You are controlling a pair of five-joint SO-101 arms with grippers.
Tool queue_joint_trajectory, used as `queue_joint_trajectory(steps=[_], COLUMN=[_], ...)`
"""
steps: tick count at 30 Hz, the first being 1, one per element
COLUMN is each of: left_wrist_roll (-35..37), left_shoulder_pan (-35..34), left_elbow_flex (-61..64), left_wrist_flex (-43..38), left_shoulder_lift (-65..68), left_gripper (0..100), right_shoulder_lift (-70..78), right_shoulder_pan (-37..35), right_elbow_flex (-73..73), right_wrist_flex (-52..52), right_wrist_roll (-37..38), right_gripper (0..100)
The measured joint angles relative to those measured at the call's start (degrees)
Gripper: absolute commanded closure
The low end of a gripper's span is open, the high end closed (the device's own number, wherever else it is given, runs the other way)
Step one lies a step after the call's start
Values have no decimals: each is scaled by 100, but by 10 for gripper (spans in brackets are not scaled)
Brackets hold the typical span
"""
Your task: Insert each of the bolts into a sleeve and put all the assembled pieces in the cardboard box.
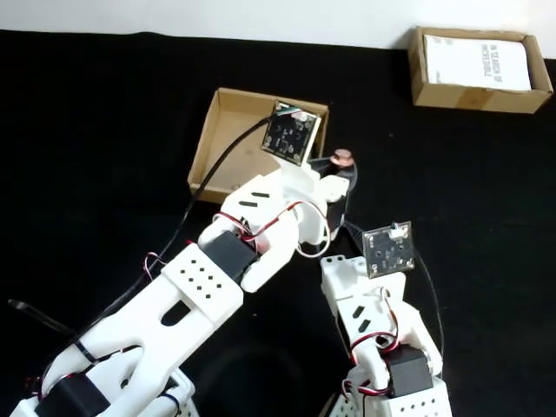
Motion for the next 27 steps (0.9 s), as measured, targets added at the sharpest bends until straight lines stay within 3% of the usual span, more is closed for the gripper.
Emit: queue_joint_trajectory(steps=[11,27], left_wrist_roll=[501,536], left_shoulder_pan=[18,-26], left_elbow_flex=[9,123], left_wrist_flex=[-378,-413], left_shoulder_lift=[0,0], left_gripper=[992,992], right_shoulder_lift=[0,-9], right_shoulder_pan=[0,18], right_elbow_flex=[0,-9], right_wrist_flex=[0,0], right_wrist_roll=[0,0], right_gripper=[991,991])
